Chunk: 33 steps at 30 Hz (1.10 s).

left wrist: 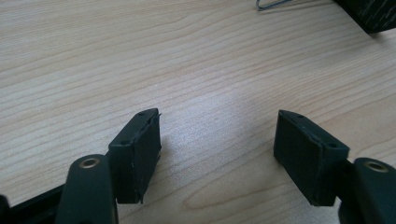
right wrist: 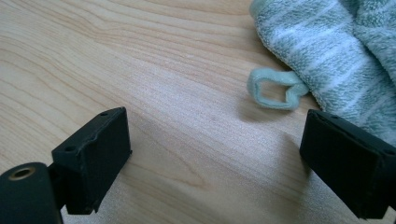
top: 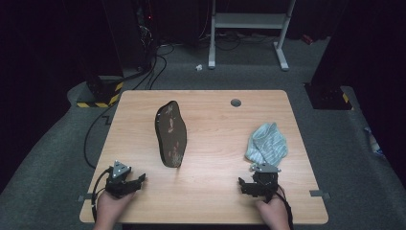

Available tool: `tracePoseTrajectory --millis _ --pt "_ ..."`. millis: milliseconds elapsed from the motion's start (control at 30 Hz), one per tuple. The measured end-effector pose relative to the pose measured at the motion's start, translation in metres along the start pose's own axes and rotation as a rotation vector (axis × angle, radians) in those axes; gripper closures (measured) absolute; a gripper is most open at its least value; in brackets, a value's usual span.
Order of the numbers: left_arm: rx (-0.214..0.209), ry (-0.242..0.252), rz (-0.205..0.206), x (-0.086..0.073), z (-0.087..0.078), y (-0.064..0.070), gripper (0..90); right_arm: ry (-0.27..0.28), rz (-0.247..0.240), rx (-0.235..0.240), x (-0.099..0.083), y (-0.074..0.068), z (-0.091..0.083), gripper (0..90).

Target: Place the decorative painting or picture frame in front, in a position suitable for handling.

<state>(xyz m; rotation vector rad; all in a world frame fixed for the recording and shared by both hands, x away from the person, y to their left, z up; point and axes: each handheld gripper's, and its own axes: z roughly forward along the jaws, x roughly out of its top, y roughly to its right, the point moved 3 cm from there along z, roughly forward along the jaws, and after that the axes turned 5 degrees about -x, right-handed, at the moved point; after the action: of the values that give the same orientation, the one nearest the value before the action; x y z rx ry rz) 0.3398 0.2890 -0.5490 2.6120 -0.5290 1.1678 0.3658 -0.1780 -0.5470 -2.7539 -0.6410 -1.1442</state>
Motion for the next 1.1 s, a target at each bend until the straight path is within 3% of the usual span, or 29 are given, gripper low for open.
tracePoseTrajectory --millis 433,467,667,867,1000,1100 --pt "0.0 -0.01 0.008 0.0 0.001 0.001 27.3 0.001 -0.002 0.0 0.0 0.0 0.0 8.6" --pt "0.004 -0.018 -0.002 0.0 0.002 0.0 21.1 0.0 -0.001 0.002 0.0 0.0 0.0 8.5" --pt "0.006 -0.031 -0.01 0.0 0.002 -0.001 14.8 0.0 -0.006 0.005 0.0 0.0 0.0 8.5" --pt "0.003 -0.03 -0.044 0.0 -0.001 -0.003 14.2 0.001 -0.01 0.011 0.0 0.0 0.0 8.5" --pt "0.02 0.008 -0.015 0.002 -0.006 0.001 13.9 0.002 -0.012 0.012 0.0 0.0 0.0 8.5" --pt "-0.007 0.039 -0.008 0.006 -0.01 0.006 13.9 0.002 -0.015 0.014 0.0 0.0 0.0 8.5"
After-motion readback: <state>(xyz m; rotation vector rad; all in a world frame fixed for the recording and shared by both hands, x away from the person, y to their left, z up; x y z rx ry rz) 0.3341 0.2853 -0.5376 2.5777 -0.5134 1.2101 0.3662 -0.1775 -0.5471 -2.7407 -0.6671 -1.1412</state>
